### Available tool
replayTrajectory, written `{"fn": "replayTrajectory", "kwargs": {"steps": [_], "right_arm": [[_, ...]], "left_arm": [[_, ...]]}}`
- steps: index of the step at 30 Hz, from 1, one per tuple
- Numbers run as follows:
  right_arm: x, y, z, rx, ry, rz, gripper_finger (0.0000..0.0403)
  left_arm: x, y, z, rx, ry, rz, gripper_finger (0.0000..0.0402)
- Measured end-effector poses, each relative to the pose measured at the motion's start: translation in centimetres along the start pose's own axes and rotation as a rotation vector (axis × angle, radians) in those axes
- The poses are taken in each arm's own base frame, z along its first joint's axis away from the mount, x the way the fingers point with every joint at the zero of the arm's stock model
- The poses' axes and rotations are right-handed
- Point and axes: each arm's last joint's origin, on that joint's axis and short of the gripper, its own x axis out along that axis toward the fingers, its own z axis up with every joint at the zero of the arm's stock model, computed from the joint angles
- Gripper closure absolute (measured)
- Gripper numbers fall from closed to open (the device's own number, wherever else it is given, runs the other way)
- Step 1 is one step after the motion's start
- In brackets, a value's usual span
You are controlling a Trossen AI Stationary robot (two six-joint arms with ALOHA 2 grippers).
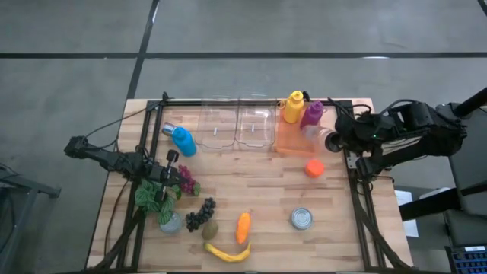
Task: Pick & Place Food Item
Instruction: Put the transparent water bottle into the orange bin
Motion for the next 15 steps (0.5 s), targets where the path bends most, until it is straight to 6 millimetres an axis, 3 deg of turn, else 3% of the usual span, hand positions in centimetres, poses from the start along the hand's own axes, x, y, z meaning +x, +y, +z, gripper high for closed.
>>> {"fn": "replayTrajectory", "kwargs": {"steps": [15], "right_arm": [[0.67,0.69,-0.44,0.462,0.007,0.063,0.0325]], "left_arm": [[0.0,0.0,0.0,0.0,0.0,0.0,0.04]]}}
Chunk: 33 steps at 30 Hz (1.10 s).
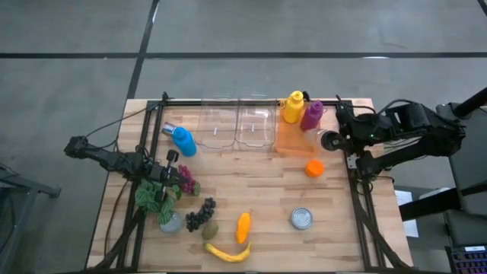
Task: Pick & Place Food Item
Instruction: Put the transparent water bottle into the orange bin
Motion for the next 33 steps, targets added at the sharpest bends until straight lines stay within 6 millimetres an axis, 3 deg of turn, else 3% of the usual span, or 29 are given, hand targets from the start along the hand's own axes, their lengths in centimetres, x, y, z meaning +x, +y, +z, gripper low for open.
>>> {"fn": "replayTrajectory", "kwargs": {"steps": [13,33], "right_arm": [[1.8,0.2,0.2,0.079,-0.001,0.053,0.0325],[4.4,0.3,2.0,0.216,-0.007,-0.03,0.0325]], "left_arm": [[0.0,0.0,0.0,0.0,0.0,0.0,0.04],[0.0,0.0,0.0,0.0,0.0,0.0,0.04]]}}
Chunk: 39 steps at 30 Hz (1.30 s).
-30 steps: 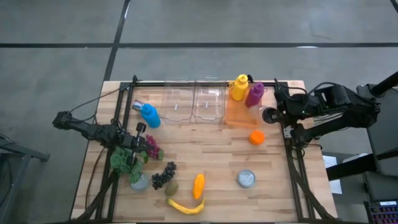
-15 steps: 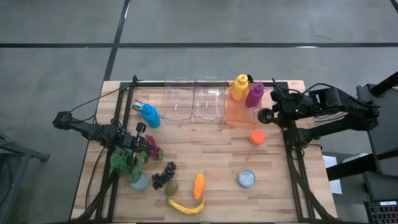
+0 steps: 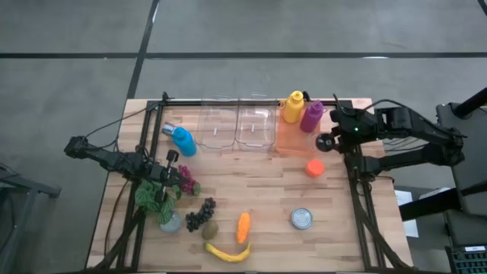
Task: Pick & Place Food Item
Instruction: Put the transparent water bottle into the orange bin
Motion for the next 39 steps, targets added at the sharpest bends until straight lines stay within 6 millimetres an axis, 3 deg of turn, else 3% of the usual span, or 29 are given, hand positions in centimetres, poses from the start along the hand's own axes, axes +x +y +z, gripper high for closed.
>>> {"fn": "replayTrajectory", "kwargs": {"steps": [14,21,30,39], "right_arm": [[1.6,0.6,0.9,0.041,-0.049,-0.011,0.0325],[2.3,0.9,1.3,0.063,-0.063,0.002,0.0298],[1.9,1.3,1.5,-0.042,-0.063,0.025,0.0321],[1.9,1.5,1.7,-0.035,-0.07,0.033,0.027]], "left_arm": [[0.0,0.0,0.0,0.0,0.0,-0.001,0.04],[0.0,0.0,0.0,0.0,0.0,-0.001,0.04],[0.0,0.0,0.0,0.0,0.0,-0.001,0.04],[0.0,0.0,0.0,0.0,0.0,0.0,0.04]]}}
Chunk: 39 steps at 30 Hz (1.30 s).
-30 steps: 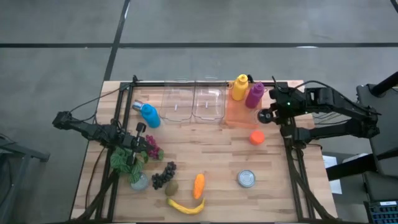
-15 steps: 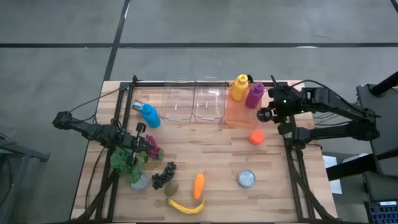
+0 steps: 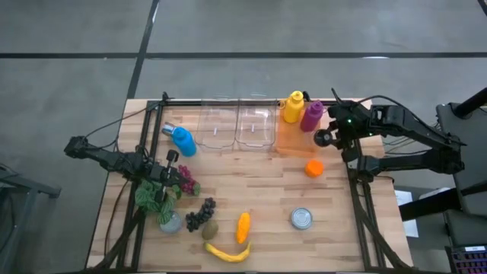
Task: Pick & Place Food Item
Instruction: Put the transparent water bottle into the orange bin
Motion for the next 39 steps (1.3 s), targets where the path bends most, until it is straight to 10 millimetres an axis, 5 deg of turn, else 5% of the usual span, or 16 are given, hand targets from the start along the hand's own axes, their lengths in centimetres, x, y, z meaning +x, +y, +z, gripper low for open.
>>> {"fn": "replayTrajectory", "kwargs": {"steps": [27,39], "right_arm": [[0.02,0.01,-0.01,-0.004,0.0,0.0,0.0266],[-0.54,-0.11,0.16,-0.153,0.025,0.018,0.0266]], "left_arm": [[0.0,0.0,0.0,0.0,0.0,0.0,0.04],[0.0,0.0,0.0,0.0,0.0,0.0,0.04]]}}
